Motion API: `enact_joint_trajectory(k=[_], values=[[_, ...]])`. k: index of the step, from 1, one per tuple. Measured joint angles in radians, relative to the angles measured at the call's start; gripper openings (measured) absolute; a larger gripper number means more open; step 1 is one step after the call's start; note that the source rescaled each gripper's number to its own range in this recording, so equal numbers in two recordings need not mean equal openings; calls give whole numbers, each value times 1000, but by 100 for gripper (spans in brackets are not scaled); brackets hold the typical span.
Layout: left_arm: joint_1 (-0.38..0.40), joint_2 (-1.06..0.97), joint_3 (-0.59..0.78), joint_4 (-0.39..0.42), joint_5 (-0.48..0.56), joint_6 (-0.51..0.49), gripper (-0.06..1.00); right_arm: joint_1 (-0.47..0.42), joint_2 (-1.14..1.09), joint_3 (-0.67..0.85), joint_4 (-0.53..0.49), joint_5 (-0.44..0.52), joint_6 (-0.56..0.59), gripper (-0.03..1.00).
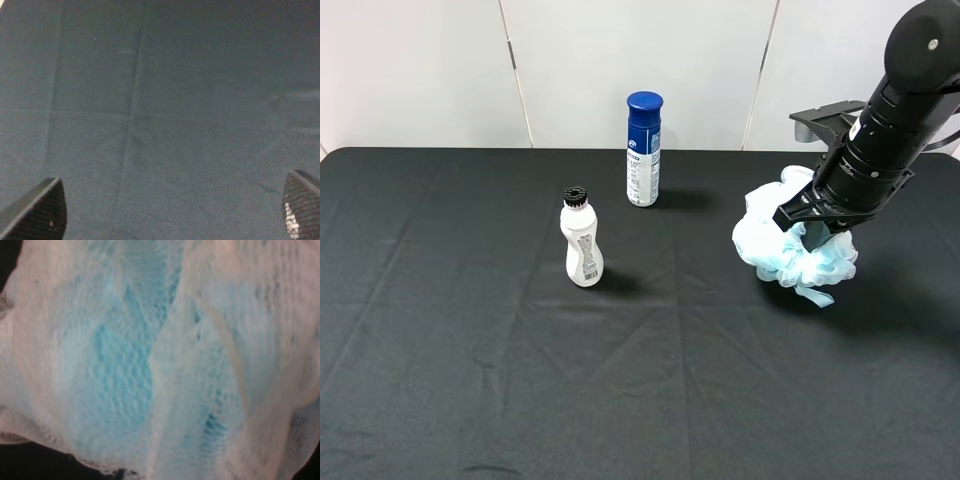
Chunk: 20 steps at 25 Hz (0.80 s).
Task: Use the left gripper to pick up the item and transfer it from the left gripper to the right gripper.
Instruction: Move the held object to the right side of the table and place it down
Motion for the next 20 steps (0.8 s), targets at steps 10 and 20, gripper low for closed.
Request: enact_joint_trajectory(k=[10,20], values=[[0,0,0,0,0,0,75,0,0,-1,42,-40,26,94],[0,0,0,0,0,0,75,0,0,-8,43,-49,30,99]])
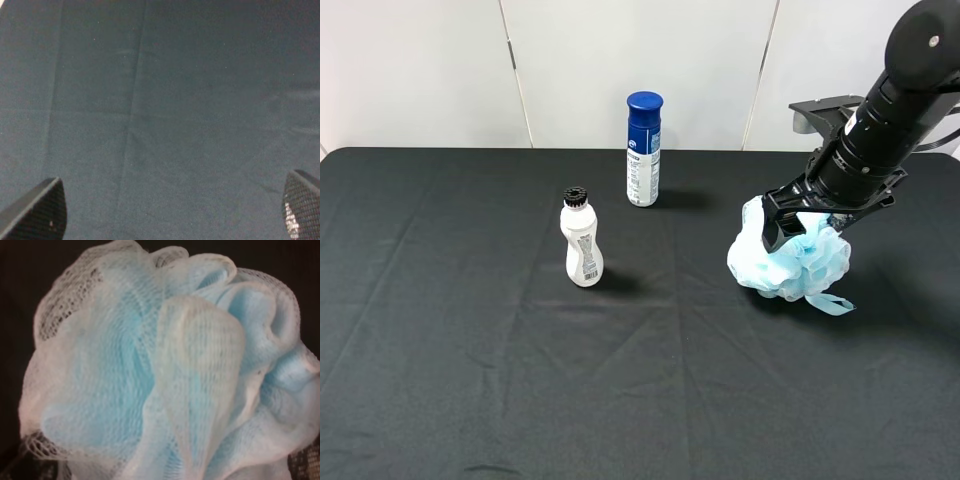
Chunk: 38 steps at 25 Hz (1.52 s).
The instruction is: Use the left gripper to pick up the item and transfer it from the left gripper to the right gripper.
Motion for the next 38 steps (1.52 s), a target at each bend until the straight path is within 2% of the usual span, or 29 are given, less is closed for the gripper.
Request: enact_joint_trajectory(k=[11,24,26,31,38], values=[[0,0,0,0,0,0,75,0,-91,-130,-4,189,3,99],[0,0,0,0,-1,0,75,0,-369,-138,-4,389,4,99],[0,0,0,0,-1,0,75,0,-415,-137,-4,396,7,99],[0,0,0,0,-1,0,75,0,-560,-72,-4,405,21,99],[0,0,0,0,-1,0,75,0,-783,109,-5,406,22,99]])
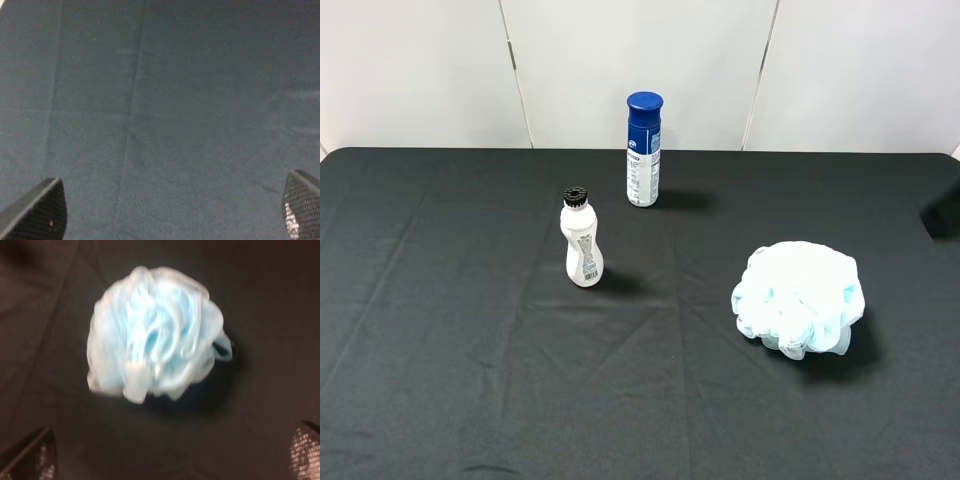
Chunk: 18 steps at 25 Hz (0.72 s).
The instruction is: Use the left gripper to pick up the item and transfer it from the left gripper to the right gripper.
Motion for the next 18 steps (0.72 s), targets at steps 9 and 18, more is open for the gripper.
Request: enact_joint_trajectory(k=[9,18], values=[[0,0,0,0,0,0,75,0,-371,288,-3,-84,2,99],[0,0,0,0,0,0,75,0,-685,391,-7,-137,3,99]])
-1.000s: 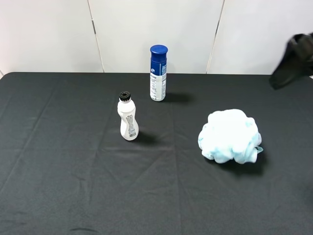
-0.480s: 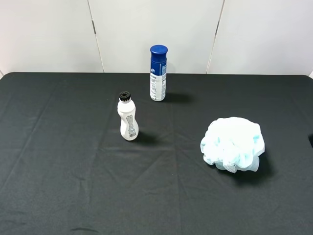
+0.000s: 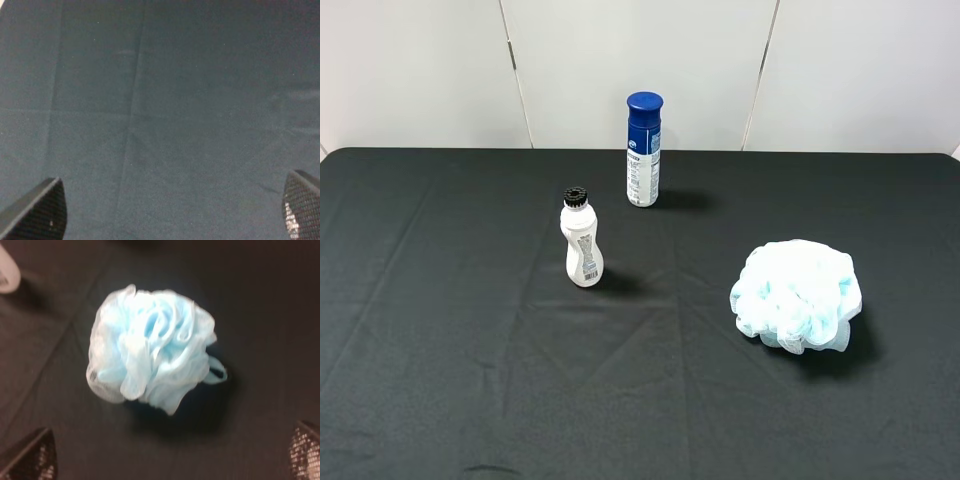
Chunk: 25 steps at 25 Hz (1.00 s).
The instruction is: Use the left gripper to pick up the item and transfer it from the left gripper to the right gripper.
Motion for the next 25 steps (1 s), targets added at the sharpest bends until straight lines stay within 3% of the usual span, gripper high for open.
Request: enact_joint_trajectory(k=[7,21,25], values=[[0,0,0,0,0,0,75,0,-168,54,-28,-46,40,99],[0,0,0,0,0,0,74,-1,-172,54,-55,-62,56,99],[0,0,0,0,0,0,74,-67,-172,54,-55,-62,56,99]])
